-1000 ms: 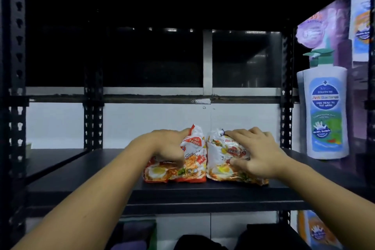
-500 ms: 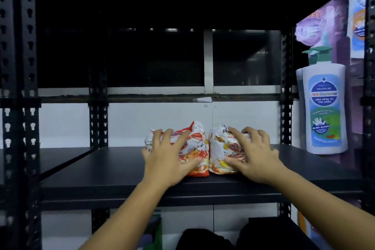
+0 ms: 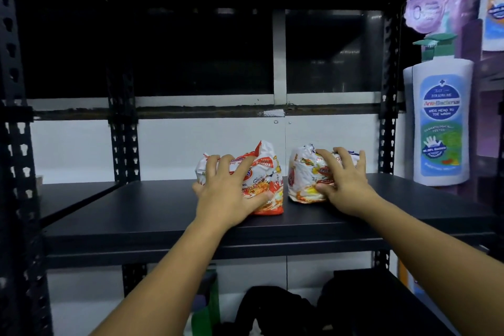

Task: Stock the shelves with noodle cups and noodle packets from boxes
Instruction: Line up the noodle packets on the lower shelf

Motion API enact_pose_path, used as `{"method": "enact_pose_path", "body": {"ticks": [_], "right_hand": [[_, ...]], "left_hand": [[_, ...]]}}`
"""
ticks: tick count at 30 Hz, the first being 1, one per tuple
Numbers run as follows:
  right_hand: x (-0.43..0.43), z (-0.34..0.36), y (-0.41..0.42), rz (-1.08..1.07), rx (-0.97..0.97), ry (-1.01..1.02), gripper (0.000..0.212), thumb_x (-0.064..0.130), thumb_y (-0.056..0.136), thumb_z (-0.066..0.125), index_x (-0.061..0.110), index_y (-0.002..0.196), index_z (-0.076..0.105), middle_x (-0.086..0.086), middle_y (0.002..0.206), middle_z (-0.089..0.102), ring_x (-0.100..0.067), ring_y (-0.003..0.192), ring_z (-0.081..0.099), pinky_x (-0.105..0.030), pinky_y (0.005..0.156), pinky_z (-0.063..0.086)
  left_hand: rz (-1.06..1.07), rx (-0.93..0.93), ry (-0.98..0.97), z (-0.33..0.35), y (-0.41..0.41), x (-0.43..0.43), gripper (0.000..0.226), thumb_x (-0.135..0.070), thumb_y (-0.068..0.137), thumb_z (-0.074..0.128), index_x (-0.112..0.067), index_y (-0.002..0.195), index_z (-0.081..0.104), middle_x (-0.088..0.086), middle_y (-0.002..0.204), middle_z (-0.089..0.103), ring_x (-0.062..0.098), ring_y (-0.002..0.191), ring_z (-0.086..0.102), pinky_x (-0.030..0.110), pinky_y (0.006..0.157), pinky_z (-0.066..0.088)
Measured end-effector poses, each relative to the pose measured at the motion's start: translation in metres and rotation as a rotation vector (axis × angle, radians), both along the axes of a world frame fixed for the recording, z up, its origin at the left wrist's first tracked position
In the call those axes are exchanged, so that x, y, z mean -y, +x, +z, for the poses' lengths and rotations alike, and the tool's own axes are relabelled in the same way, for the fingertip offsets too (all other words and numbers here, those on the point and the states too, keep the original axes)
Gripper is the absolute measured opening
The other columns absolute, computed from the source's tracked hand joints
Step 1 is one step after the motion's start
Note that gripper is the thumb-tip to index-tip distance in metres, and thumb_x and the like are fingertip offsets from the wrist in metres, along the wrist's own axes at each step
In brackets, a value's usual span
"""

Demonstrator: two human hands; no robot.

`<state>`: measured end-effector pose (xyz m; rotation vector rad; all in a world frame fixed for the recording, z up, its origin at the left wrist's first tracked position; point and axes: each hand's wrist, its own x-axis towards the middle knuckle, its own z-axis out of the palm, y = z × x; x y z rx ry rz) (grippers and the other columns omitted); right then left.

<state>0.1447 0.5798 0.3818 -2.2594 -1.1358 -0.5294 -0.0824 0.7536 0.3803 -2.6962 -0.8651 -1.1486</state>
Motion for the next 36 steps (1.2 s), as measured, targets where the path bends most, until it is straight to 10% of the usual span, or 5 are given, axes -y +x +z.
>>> {"method": "enact_pose_path", "body": {"ticks": [8, 13, 18, 24, 36], "right_hand": [[-0.007, -0.009, -0.007, -0.175, 0.057, -0.131, 0.075, 0.057, 0.104, 0.034, 0.056, 0.151, -0.024, 0.008, 0.164, -0.033, -0.040, 0.151, -0.028, -0.073, 0.117, 0.004], [0.003, -0.012, -0.034, 0.145, 0.366, 0.164, 0.053, 0.039, 0.093, 0.064, 0.025, 0.142, 0.049, -0.002, 0.145, 0.043, -0.030, 0.134, 0.038, -0.046, 0.108, 0.039], [-0.011, -0.024, -0.055, 0.255, 0.018, -0.108, 0.048, 0.056, 0.096, 0.055, 0.028, 0.135, 0.056, 0.007, 0.130, 0.060, -0.011, 0.115, 0.054, -0.032, 0.099, 0.047], [-0.005, -0.017, -0.061, 0.274, 0.031, -0.368, 0.060, 0.075, 0.093, 0.028, 0.034, 0.121, 0.062, 0.008, 0.121, 0.066, -0.011, 0.105, 0.059, -0.040, 0.095, 0.050], [0.003, -0.003, -0.074, 0.369, -0.035, -0.478, 0.052, 0.054, 0.107, 0.035, 0.038, 0.156, 0.038, 0.017, 0.164, 0.031, -0.007, 0.152, 0.026, -0.026, 0.123, 0.013]], "left_hand": [[0.002, 0.017, 0.009, -0.005, 0.003, -0.004, 0.092, -0.090, 0.078, 0.047, -0.051, 0.154, 0.015, -0.004, 0.161, 0.019, 0.024, 0.153, 0.001, 0.065, 0.109, 0.032], [-0.008, 0.002, -0.022, -0.004, 0.002, -0.003, 0.092, -0.090, 0.078, 0.049, -0.053, 0.154, 0.012, -0.005, 0.164, 0.014, 0.023, 0.155, -0.005, 0.067, 0.113, 0.028], [-0.008, 0.015, -0.034, -0.002, 0.002, -0.002, 0.092, -0.087, 0.079, 0.052, -0.051, 0.155, 0.015, -0.005, 0.164, 0.014, 0.023, 0.154, -0.002, 0.066, 0.114, 0.027], [0.014, 0.026, -0.039, 0.001, 0.002, 0.000, 0.093, -0.087, 0.077, 0.054, -0.050, 0.154, 0.019, -0.006, 0.162, 0.020, 0.022, 0.153, 0.006, 0.064, 0.112, 0.032], [0.007, 0.137, -0.020, 0.006, -0.059, -0.031, 0.087, -0.074, 0.076, 0.070, -0.043, 0.151, 0.040, -0.002, 0.150, 0.040, 0.020, 0.145, 0.021, 0.057, 0.108, 0.039]]}}
